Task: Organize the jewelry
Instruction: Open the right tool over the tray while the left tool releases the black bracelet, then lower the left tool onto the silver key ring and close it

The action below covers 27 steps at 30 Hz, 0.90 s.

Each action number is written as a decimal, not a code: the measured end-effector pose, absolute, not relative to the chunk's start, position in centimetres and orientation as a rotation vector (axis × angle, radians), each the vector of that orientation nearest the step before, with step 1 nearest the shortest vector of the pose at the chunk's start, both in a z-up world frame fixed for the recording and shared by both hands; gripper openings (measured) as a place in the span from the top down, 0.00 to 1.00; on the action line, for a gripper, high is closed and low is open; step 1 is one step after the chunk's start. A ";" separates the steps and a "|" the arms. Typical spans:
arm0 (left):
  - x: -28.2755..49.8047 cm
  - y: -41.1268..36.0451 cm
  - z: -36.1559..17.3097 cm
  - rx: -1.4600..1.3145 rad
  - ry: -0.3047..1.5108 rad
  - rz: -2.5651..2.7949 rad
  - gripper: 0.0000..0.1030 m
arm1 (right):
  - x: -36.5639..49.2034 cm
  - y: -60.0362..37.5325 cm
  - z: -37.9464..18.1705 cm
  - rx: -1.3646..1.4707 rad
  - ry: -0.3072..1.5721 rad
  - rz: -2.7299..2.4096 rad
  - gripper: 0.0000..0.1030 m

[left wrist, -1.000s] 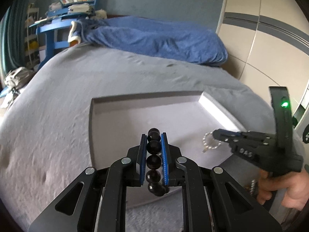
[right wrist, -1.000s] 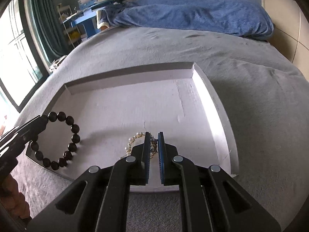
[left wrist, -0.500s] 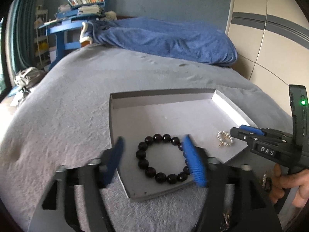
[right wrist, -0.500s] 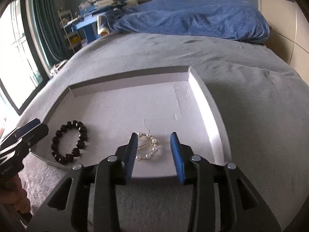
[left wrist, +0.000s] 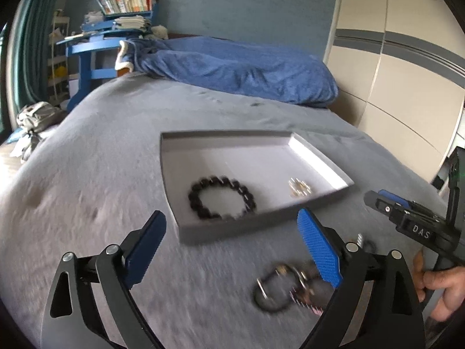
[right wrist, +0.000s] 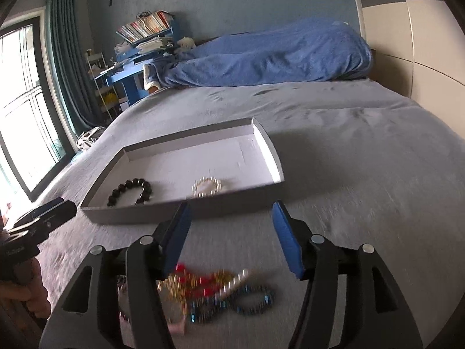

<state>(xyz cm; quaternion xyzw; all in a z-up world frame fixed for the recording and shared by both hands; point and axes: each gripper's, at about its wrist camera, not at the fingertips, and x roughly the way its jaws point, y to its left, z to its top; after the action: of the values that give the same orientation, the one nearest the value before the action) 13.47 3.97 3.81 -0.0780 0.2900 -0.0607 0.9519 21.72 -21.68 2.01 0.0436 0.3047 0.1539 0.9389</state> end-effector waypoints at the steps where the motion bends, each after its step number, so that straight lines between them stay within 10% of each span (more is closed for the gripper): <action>1: 13.1 3.9 3.7 -0.159 0.590 -0.123 0.11 | 21.2 -22.0 1.8 0.088 0.626 0.313 0.43; 20: 9.7 1.9 0.9 -0.113 0.649 -0.198 0.13 | 16.3 -24.1 -1.0 0.138 0.678 0.237 0.36; 27: 10.0 1.1 0.4 -0.097 0.680 -0.228 0.29 | 16.2 -24.4 -1.6 0.149 0.696 0.209 0.36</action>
<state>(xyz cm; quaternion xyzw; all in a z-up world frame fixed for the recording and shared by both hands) 10.04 1.12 0.44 -0.0473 0.3326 -0.1116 0.9353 16.25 -24.43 -1.56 0.0730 0.3400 0.1021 0.9320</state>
